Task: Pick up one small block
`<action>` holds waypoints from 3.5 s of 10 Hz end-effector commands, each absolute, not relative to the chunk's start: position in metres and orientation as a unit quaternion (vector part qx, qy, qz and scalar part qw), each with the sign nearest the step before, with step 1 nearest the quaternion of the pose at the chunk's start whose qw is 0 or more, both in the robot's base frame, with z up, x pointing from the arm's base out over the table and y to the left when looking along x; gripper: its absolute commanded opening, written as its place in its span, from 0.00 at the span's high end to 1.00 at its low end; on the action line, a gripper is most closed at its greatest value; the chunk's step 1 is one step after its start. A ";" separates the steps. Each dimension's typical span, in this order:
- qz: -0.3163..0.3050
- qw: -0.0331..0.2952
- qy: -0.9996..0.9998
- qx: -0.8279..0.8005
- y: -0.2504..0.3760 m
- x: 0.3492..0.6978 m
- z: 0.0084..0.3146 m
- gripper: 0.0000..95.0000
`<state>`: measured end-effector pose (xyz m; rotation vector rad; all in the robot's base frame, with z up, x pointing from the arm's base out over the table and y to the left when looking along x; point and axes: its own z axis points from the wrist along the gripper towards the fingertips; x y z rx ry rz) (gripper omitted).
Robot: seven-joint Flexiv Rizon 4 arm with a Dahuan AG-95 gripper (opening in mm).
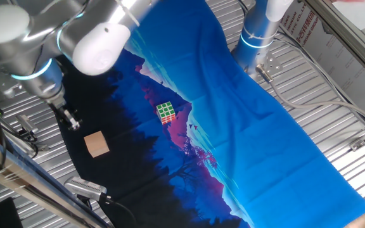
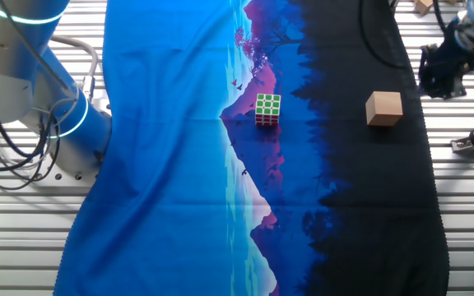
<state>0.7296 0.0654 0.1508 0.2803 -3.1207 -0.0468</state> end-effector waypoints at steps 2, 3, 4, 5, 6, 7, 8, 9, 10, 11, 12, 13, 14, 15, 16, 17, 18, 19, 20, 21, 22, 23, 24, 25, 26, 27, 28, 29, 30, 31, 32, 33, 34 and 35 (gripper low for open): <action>-0.016 -0.002 -0.998 0.064 0.085 0.723 0.140 1.00; -0.015 -0.001 -0.998 0.068 0.086 0.721 0.138 1.00; -0.015 -0.001 -0.997 0.069 0.086 0.721 0.138 1.00; -0.021 -0.003 -0.996 0.082 0.086 0.721 0.138 0.20; -0.019 -0.002 -0.998 0.063 0.086 0.721 0.138 0.00; -0.021 -0.002 -0.998 0.059 0.086 0.721 0.138 0.00; -0.020 -0.002 -0.998 0.054 0.086 0.721 0.138 0.00; -0.019 -0.001 -0.999 0.043 0.086 0.722 0.136 0.00; -0.017 -0.001 -0.999 0.036 0.085 0.722 0.134 0.00; -0.015 0.000 -0.999 0.030 0.085 0.722 0.130 0.00; -0.015 0.001 -1.000 0.027 0.084 0.722 0.129 0.00; -0.013 0.001 -1.000 0.018 0.084 0.720 0.123 0.00; -0.012 0.001 -1.000 0.016 0.083 0.720 0.119 0.00; -0.012 -0.001 -1.000 0.015 0.083 0.720 0.112 0.00; -0.013 0.000 -1.000 0.015 0.082 0.720 0.108 0.00; -0.013 0.000 -1.000 0.015 0.081 0.721 0.104 0.00; -0.015 0.000 -1.000 0.015 0.081 0.721 0.097 0.00; -0.015 0.001 -1.000 0.015 0.081 0.722 0.093 0.00; -0.015 0.002 -1.000 0.015 0.080 0.722 0.086 0.00; -0.015 0.002 -1.000 0.015 0.080 0.722 0.080 0.00; -0.016 0.001 -1.000 0.015 0.080 0.723 0.076 0.00; -0.016 0.003 -1.000 0.015 0.080 0.723 0.069 0.00; -0.016 0.003 -1.000 0.015 0.081 0.723 0.064 0.00; -0.016 0.004 -1.000 0.015 0.081 0.723 0.058 0.00; -0.015 0.004 -1.000 0.014 0.082 0.723 0.052 0.00; -0.015 0.003 -1.000 0.013 0.083 0.723 0.046 0.00; -0.015 0.003 -1.000 0.013 0.083 0.722 0.043 0.00; -0.014 0.004 -1.000 0.012 0.085 0.719 0.039 0.00; -0.014 0.002 -1.000 0.010 0.086 0.716 0.037 0.20; -0.014 0.003 -1.000 0.009 0.085 0.715 0.036 0.20; -0.012 0.003 -1.000 0.007 0.085 0.715 0.037 0.60; -0.014 0.004 -1.000 0.003 0.084 0.714 0.037 0.80; -0.014 0.005 -1.000 0.004 0.083 0.712 0.037 1.00; -0.014 0.004 -1.000 0.006 0.080 0.710 0.037 1.00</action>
